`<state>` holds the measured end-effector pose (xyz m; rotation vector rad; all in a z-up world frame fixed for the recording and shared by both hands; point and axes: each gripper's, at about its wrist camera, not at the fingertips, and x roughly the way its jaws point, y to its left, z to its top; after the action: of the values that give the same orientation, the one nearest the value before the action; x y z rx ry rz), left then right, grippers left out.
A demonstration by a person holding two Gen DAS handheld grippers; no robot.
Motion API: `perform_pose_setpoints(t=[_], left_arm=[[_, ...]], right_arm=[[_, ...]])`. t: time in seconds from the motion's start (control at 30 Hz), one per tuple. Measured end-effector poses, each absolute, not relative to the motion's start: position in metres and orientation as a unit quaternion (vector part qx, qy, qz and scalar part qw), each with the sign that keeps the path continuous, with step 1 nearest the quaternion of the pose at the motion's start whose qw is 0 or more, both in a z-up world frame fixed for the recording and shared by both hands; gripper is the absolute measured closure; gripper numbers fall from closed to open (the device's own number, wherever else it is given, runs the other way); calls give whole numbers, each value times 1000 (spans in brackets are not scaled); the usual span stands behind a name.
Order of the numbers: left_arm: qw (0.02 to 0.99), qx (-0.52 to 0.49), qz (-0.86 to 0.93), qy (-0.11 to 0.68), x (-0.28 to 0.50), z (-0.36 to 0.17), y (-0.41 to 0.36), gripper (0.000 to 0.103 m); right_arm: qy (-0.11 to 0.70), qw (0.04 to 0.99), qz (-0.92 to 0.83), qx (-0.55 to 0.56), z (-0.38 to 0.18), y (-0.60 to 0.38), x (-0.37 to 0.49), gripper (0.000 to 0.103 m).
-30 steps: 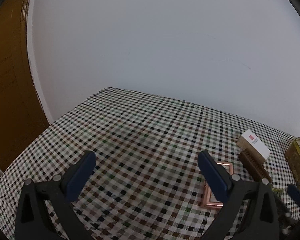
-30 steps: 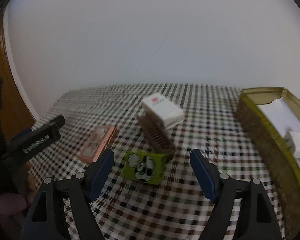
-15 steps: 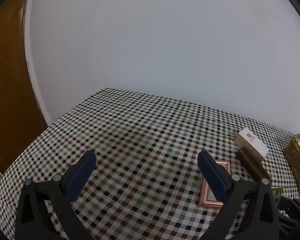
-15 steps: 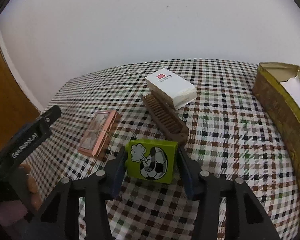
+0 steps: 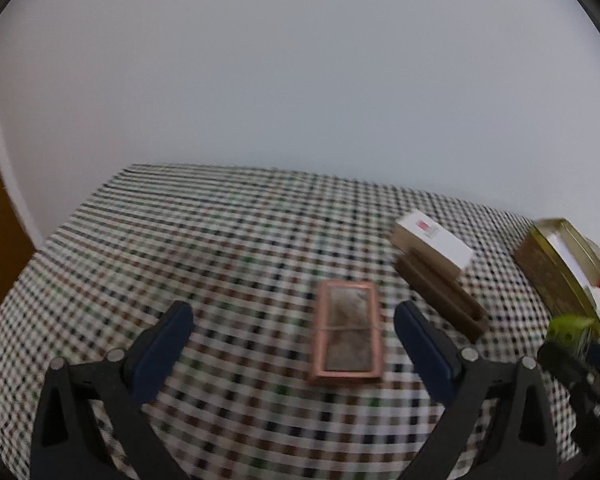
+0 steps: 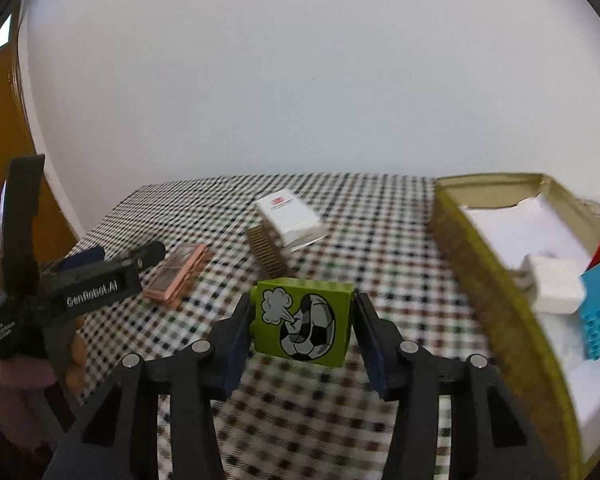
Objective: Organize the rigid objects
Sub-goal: 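Grasp the green cartoon block with the right tool while the left tool grasps the copper frame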
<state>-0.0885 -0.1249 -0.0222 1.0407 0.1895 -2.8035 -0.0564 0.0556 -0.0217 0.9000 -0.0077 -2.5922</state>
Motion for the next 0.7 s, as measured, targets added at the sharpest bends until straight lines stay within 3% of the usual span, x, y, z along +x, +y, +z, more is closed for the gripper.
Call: perform_pose_setpoints(t=[0.13, 0.27, 0.37, 0.7], left_arm=[[56, 385, -918, 77, -103, -32, -118, 26], [40, 408, -909, 80, -111, -37, -109, 37], [34, 427, -901, 61, -116, -41, -100, 52], [22, 412, -908, 78, -103, -35, -103, 58]], right_arm=[[-18, 201, -926, 319, -15, 62, -56, 51], [-18, 205, -926, 317, -12, 60, -53, 51], [-19, 204, -926, 317, -12, 61, -53, 51], [-35, 201, -926, 317, -11, 68, -54, 51]])
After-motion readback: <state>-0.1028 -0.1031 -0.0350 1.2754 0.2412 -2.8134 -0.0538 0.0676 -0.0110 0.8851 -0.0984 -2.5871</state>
